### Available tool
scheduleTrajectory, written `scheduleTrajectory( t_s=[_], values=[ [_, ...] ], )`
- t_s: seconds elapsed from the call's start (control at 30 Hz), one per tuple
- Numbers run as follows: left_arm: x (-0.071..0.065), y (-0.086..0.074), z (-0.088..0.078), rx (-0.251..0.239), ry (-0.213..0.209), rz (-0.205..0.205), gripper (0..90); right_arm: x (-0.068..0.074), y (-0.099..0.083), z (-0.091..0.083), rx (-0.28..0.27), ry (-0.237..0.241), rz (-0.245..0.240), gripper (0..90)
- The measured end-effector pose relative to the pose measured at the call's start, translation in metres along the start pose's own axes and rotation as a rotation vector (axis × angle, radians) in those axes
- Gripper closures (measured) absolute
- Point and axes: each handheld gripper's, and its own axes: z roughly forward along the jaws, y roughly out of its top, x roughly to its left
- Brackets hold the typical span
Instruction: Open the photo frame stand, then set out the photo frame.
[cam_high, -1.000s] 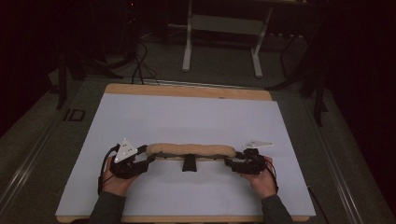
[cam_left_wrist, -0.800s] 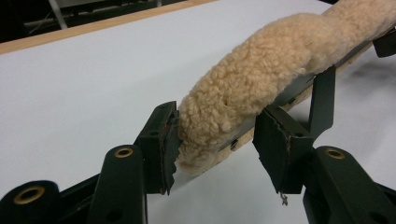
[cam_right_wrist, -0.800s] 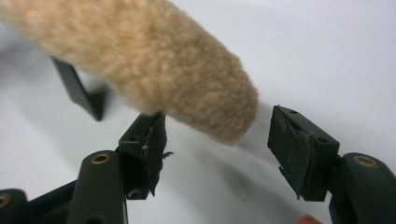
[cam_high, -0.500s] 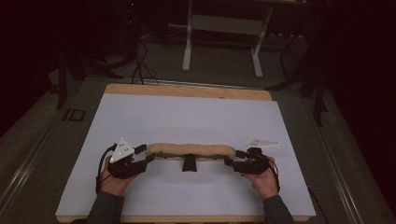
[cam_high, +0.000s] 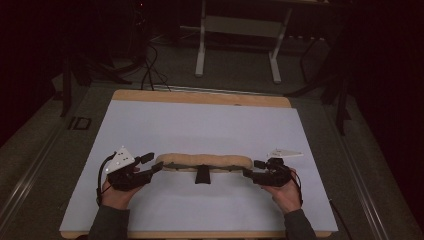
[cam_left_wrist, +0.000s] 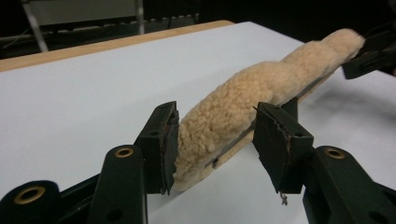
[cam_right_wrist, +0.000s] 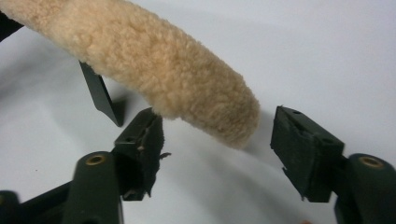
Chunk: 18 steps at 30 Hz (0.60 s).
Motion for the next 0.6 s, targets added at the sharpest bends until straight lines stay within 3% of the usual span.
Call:
scheduleTrajectory(
  t_s=[0.17, 0.27, 0.47, 0.6],
  values=[
    [0.007, 0.002, -0.007, -0.034, 0.001, -0.027, 53.9, -0.001, -0.001, -0.002, 0.005, -0.010, -0.017, 45.4],
    [0.011, 0.003, -0.012, -0.060, 0.021, -0.039, 55.7, -0.002, -0.001, -0.002, 0.014, 0.000, -0.002, 49.9],
    [0.017, 0.004, -0.016, -0.059, 0.040, -0.057, 56.4, -0.003, -0.002, -0.001, 0.035, -0.004, 0.012, 53.7],
    [0.020, 0.005, -0.016, -0.045, 0.068, -0.060, 56.8, -0.003, -0.002, -0.002, 0.034, 0.018, 0.020, 55.5]
  ],
)
